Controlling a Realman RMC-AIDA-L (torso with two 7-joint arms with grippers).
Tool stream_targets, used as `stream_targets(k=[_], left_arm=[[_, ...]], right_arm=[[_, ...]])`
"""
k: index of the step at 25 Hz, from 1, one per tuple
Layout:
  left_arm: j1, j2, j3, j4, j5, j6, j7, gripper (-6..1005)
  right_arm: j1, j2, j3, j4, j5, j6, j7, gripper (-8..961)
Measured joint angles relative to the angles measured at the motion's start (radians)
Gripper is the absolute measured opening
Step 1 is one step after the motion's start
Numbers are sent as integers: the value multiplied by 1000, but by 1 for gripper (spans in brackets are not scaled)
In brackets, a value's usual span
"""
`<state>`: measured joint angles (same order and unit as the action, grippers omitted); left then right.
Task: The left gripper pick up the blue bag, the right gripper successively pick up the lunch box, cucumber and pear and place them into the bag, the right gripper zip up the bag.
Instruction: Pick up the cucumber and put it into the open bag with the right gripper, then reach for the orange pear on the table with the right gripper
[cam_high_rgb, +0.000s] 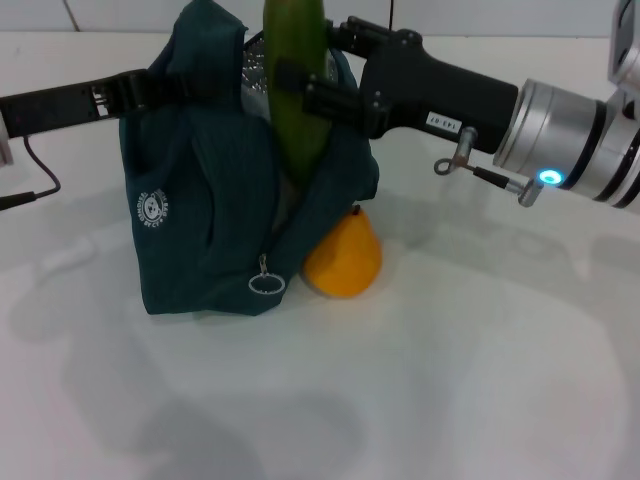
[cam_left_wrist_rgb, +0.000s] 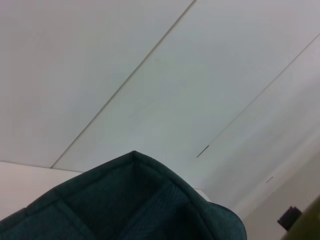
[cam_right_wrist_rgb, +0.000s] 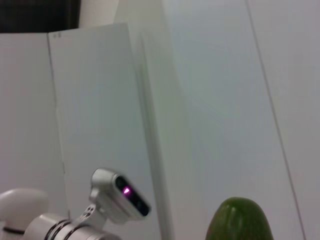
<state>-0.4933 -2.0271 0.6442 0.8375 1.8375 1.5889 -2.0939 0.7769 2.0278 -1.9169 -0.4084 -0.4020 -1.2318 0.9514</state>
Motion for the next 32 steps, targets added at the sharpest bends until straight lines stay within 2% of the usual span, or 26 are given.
stream_targets(k=[16,21,28,32], left_arm=[[4,2,-8,0,0,0,-4,86],[4,3,-8,0,0,0,-6,86],[20,7,-16,0,-1,0,-5,86],[34,6,-61,0,-2,0,1,86]], right_arm=[[0,0,-21,-18,18,40,-36,722],[-2,-1,-18,-18,16,41,-37,781],[-19,-28,-8,-18,7,30,-30,802],[-44,-42,-1,-13,-18,39,-18,812]])
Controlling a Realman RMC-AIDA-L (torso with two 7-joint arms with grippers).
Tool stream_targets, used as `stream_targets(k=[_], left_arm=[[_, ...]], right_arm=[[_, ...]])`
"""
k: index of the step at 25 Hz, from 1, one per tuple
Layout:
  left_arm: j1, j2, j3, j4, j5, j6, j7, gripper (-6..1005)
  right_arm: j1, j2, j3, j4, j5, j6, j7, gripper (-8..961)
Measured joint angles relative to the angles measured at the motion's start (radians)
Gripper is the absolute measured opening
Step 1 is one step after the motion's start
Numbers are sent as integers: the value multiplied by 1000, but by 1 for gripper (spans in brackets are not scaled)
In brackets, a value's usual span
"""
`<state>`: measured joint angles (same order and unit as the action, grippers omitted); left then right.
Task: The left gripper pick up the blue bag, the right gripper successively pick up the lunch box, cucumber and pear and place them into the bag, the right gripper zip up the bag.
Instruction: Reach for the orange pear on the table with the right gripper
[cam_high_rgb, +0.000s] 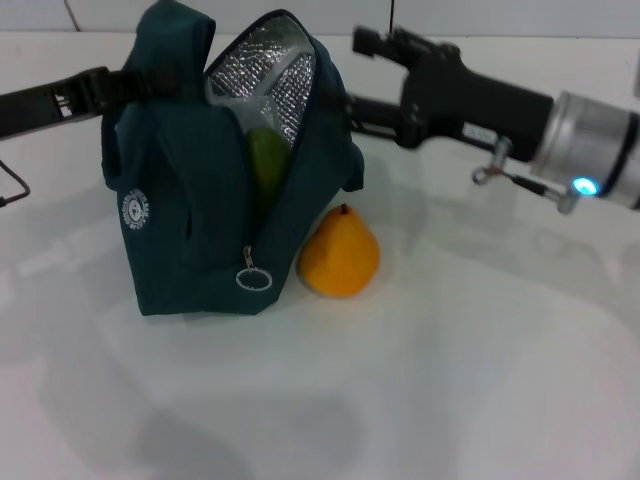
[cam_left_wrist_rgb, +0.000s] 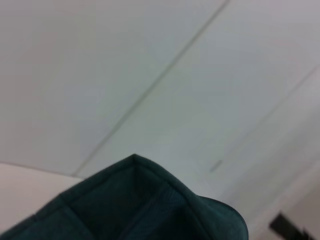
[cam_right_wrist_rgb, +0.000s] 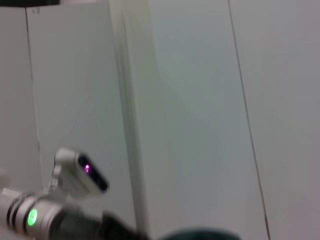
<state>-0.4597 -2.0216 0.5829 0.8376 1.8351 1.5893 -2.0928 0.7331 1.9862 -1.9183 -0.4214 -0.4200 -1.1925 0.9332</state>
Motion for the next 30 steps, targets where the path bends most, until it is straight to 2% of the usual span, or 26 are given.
stream_targets(k=[5,10,13,30], left_arm=[[13,-2,-25,-1,0,-1,1,87],[30,-9,-76,-13,1,-10,16,87],[38,-8,-80,-34,-4,-22,23,87],[50,-12,-80,-68,-6,-51,49,88]], right_arm=[[-76,-7,28,-41,-117,-18,-19,824],[-171,21,143,-92,-315,-50,-25,825],[-206,27,173,-113,-373,-45,-25,823],[-205,41,130,-83,-387,60,-49,815]])
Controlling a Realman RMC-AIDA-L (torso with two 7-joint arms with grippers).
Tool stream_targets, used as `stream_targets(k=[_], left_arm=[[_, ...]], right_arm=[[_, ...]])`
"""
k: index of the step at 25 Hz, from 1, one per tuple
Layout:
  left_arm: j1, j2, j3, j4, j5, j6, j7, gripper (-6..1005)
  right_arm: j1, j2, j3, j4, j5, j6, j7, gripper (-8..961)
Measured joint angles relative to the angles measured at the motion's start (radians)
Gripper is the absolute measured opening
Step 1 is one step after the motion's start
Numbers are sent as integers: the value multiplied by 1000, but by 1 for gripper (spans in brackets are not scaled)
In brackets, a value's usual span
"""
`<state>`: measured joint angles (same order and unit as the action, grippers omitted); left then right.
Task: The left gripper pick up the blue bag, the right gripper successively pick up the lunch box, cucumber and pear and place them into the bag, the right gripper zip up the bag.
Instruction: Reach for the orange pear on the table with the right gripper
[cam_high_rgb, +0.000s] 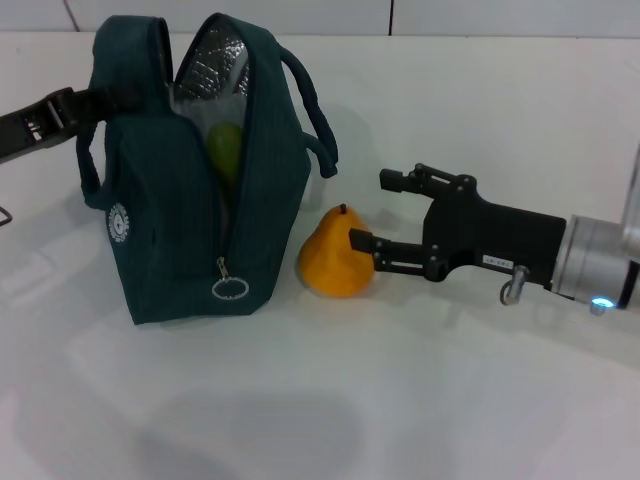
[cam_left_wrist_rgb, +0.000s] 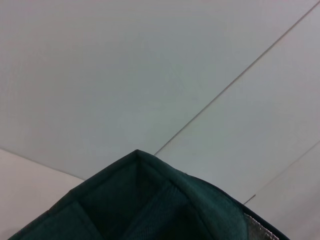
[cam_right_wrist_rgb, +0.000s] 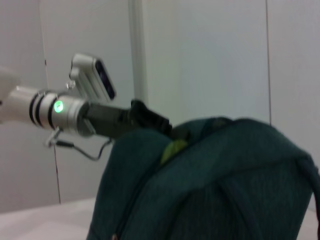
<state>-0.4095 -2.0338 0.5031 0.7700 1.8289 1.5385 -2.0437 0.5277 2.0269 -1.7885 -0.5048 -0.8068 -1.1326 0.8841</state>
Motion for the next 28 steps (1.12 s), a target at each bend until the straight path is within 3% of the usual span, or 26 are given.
stream_targets(k=[11,17,23,28], left_arm=[[-8,-2,3,-10,-2,0,5,89],[-10,-2,2,-10,-2,0,5,89],[-9,-2,2,-9,-2,0,5,90],[-11,-2,2,-9,-2,0,5,90]], right_arm=[[38,1,-49,-12,19,70,-13,807],[61,1,-67,-11,35,89,-14,664],[96,1,-175,-4,131,149,-47,648],[101,1,-203,-10,151,186,-52,630]])
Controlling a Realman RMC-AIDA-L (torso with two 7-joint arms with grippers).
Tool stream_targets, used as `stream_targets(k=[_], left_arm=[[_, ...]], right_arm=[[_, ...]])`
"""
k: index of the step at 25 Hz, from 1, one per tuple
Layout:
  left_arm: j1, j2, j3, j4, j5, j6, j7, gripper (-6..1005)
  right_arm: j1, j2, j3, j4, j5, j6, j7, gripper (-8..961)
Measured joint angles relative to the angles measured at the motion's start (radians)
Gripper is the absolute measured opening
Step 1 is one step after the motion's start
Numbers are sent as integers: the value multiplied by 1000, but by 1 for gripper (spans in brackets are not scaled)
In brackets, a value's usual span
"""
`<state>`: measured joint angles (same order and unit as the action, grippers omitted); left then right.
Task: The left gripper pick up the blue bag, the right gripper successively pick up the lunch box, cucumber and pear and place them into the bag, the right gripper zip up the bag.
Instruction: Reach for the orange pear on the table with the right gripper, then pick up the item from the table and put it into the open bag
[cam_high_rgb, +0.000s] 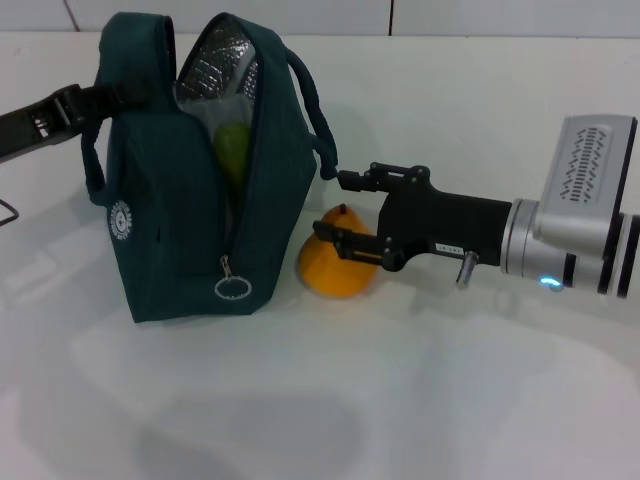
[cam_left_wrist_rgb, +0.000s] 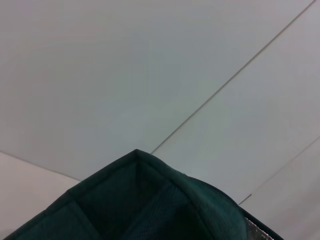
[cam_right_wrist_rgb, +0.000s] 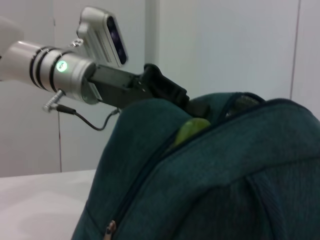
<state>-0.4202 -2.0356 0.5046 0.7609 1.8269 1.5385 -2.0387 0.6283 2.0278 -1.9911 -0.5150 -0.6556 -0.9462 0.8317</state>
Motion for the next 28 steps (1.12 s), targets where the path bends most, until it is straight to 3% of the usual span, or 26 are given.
stream_targets(k=[7,19,24,28], left_arm=[[-1,0,-1,0,0,-4,0,90],[-7,0,-2,0,0,-13,0,91],[-9,0,-1,0,0,-14,0,91],[-8,0,-1,0,0,-14,0,91]], right_arm=[[0,0,-2,-2,22,18,-48,605],[0,0,-10,1,47,18,-86,159],[-2,0,-5,0,47,16,-87,32],[-15,0,16,-7,66,-18,-87,33]])
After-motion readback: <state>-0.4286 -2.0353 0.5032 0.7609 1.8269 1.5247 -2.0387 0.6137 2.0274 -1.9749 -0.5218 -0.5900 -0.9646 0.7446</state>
